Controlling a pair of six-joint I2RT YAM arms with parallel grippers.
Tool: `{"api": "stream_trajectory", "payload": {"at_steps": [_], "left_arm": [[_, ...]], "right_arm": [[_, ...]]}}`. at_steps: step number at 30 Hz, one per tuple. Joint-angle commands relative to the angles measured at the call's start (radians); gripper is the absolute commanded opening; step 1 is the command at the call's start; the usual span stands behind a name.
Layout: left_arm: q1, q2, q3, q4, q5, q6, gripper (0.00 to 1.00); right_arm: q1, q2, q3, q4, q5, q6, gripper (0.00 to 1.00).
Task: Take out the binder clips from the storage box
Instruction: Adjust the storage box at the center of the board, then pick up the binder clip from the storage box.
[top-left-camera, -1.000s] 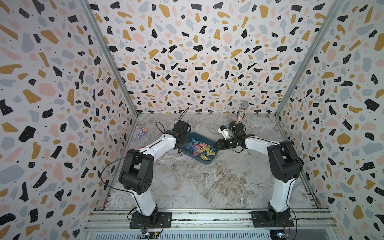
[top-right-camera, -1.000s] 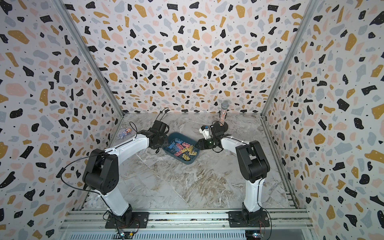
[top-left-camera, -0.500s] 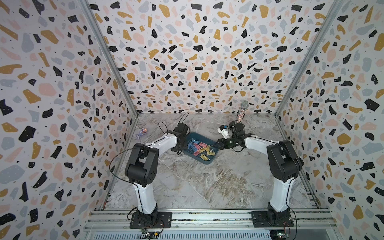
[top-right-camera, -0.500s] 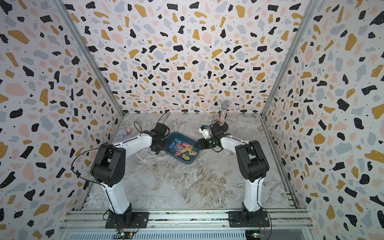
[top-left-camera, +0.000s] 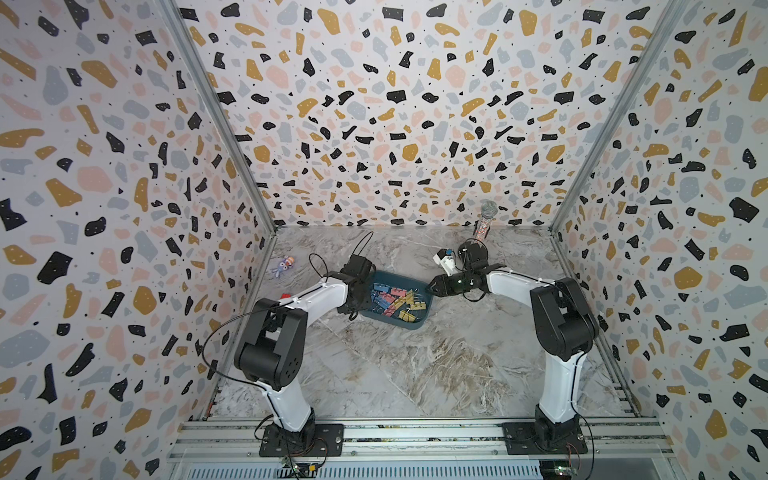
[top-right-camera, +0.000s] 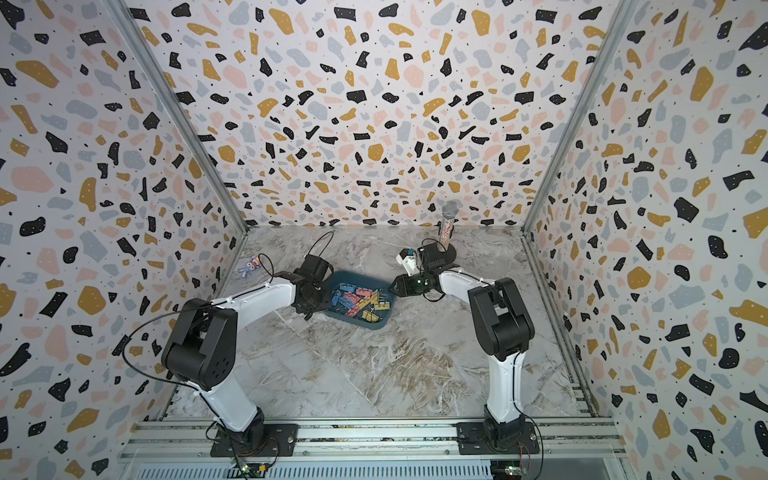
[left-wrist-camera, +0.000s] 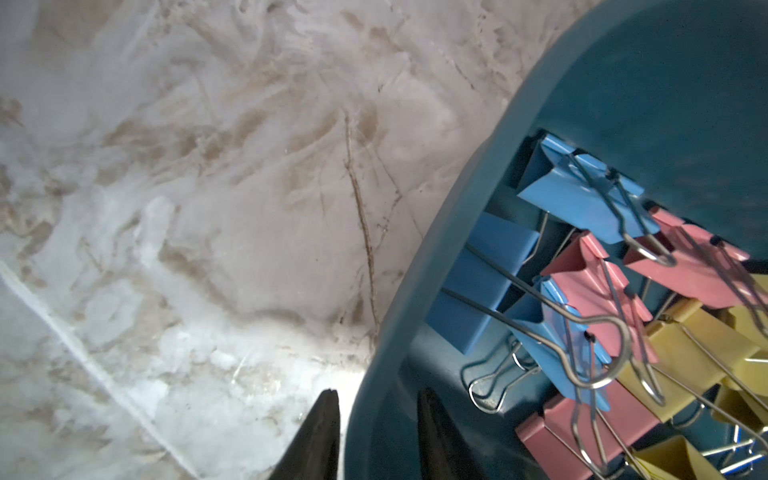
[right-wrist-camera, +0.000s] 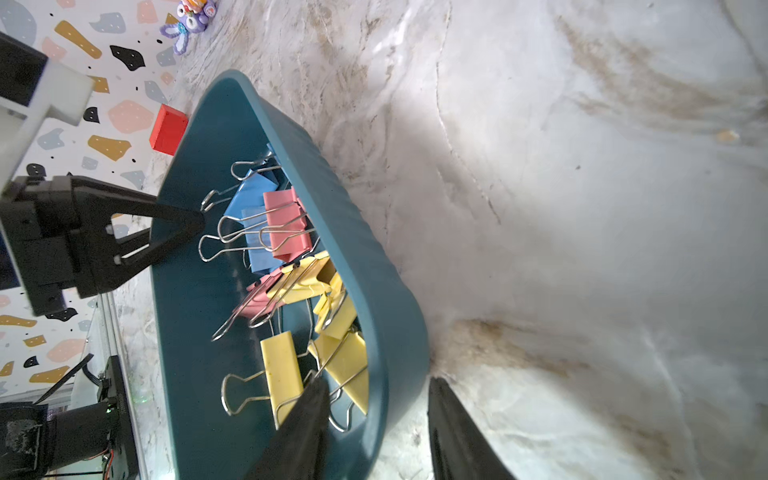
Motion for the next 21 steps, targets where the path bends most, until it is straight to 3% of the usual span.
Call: {"api": "stream_trajectory", "payload": {"at_steps": [1, 18, 21], "left_arm": [[-0.011, -0.053, -0.059, -0.001, 0.006, -0.024, 0.35], [-0.074, -0.206, -0.186, 0.02, 0.006, -0.091, 0.36], [-0.076, -0.232, -0.189, 0.016, -0.015, -0.089, 0.43]], "right_arm": [[0.006, 0.006, 0.047, -0.032, -0.021, -0.018, 0.43], [0.006, 0.009, 0.068, -0.018, -0.024, -0.006, 0.41], [0.006, 0.01, 0.08, -0.034, -0.019, -0.009, 0.41]]}}
